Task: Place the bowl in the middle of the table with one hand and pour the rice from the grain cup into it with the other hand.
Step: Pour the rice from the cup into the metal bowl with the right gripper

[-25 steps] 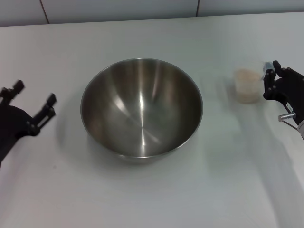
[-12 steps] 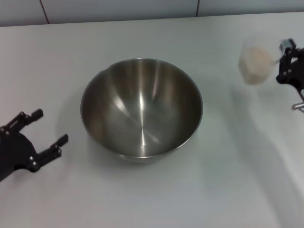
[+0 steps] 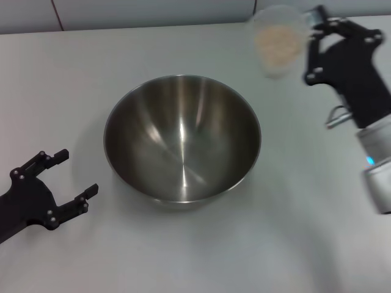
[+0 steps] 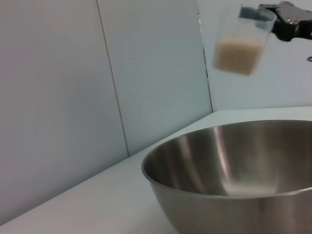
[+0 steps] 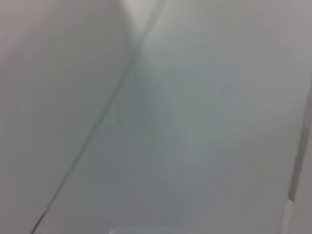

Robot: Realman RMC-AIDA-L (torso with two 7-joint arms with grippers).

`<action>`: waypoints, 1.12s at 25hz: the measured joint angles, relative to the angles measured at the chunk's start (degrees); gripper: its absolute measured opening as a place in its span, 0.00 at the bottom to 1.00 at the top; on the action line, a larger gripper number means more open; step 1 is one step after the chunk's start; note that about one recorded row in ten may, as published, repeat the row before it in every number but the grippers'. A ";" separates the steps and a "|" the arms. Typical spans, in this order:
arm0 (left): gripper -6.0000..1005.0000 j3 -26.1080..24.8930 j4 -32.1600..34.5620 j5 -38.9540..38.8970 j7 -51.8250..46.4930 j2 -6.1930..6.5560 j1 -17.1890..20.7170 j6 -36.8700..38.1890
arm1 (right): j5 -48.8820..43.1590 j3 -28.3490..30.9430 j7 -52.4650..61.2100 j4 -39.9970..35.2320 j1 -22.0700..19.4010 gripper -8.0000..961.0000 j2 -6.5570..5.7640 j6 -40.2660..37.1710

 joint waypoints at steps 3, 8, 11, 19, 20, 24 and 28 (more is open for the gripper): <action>0.83 0.01 0.03 0.01 0.00 -0.07 -0.04 -0.03 | -1.27 0.24 -8.76 1.92 0.76 0.03 0.11 1.48; 0.83 0.04 0.05 0.05 0.00 -0.49 -0.11 -0.24 | -1.61 0.46 -35.44 8.68 1.86 0.03 0.20 5.25; 0.83 0.07 0.05 0.06 0.00 -0.74 -0.28 -0.32 | -1.64 0.50 -52.90 11.79 1.90 0.03 0.37 6.96; 0.83 0.10 -0.03 0.05 0.00 -0.94 -0.35 -0.36 | -9.21 0.64 -77.76 14.25 1.44 0.02 0.42 6.72; 0.83 0.10 -0.04 0.05 0.00 -0.98 -0.32 -0.35 | -10.52 0.65 -80.21 14.35 1.40 0.02 0.42 7.12; 0.83 0.08 -0.05 0.04 0.00 -1.17 -0.25 -0.36 | -13.22 0.60 -94.01 15.56 1.36 0.02 0.42 10.09; 0.83 0.08 -0.05 0.04 0.17 -1.38 -0.10 -0.36 | -13.65 0.47 -104.47 17.47 1.42 0.02 0.42 11.52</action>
